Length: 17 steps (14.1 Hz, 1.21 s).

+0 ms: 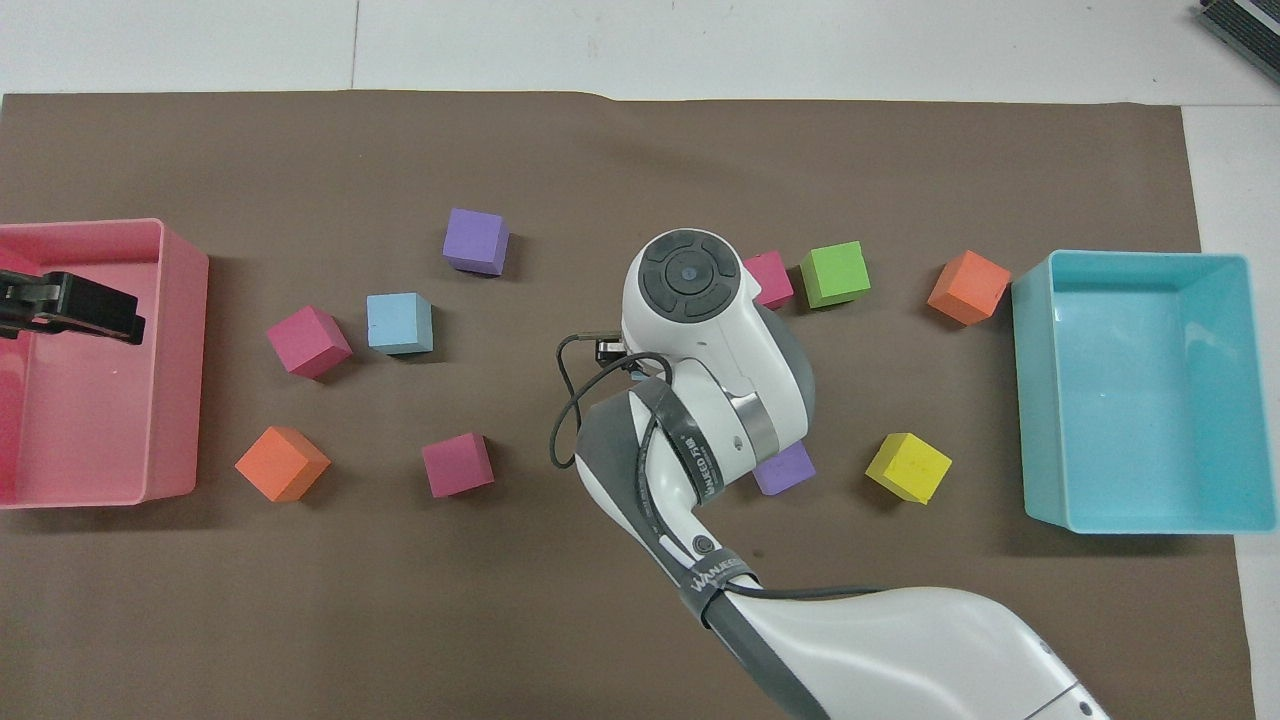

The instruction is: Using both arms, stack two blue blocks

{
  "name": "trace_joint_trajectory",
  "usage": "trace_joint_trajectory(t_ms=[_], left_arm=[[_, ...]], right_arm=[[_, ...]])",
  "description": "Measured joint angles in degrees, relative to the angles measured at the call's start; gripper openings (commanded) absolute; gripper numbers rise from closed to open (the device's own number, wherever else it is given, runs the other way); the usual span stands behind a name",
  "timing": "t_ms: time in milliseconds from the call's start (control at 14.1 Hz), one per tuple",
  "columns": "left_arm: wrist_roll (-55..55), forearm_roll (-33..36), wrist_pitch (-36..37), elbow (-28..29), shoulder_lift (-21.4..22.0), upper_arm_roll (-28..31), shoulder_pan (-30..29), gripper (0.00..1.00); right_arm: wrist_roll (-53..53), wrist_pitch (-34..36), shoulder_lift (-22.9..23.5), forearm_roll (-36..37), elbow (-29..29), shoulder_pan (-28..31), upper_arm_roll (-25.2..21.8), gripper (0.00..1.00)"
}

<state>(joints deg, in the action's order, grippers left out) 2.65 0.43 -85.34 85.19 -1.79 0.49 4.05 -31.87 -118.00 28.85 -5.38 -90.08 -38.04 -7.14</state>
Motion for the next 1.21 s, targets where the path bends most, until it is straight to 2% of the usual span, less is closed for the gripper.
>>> trace_joint_trajectory(t_ms=[426, 851, 1206], left_arm=[[0.0, 0.0, -4.3, 0.1, -2.9, -0.4, 0.0, 1.0], [0.0, 0.0, -10.6, 0.5, -6.9, -1.3, 0.5, 1.0], [-2.5, 0.0, -18.0, 4.9, -9.3, -1.5, 3.3, 1.0]], right_arm=[[-0.5, -2.9, 3.1, -0.1, 0.1, -0.7, 2.0, 0.0], [0.7, -4.5, 3.9, 0.0, 0.1, -0.8, 2.5, 0.0], [1.5, -4.5, 4.6, 0.0, 0.0, -1.8, 2.8, 0.0]])
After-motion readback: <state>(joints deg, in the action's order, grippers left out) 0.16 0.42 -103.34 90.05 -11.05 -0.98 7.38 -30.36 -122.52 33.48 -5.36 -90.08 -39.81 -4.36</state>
